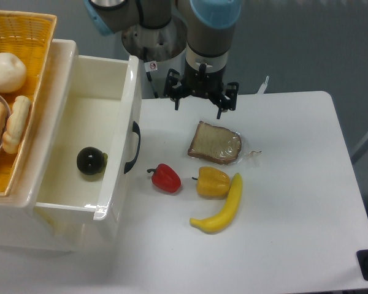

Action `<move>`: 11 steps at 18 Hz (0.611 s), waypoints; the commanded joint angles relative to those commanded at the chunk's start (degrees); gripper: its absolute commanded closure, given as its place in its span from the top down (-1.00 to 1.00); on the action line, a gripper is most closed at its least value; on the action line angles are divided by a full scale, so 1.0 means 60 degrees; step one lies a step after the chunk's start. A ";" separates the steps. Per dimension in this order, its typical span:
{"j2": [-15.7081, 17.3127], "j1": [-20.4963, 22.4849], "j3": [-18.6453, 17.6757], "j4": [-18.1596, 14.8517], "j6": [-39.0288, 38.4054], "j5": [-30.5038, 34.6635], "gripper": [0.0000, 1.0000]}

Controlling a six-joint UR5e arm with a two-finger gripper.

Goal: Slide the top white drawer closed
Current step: 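Move the gripper from above the sandwich toward the open white drawer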

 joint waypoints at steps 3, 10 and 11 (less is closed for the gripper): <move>-0.0365 0.0001 0.0072 0.0146 -0.0073 0.0000 1.00; -0.0820 0.0001 -0.0029 0.0176 -0.0350 0.0015 1.00; -0.0908 -0.0014 -0.0044 0.0190 -0.0613 0.0015 1.00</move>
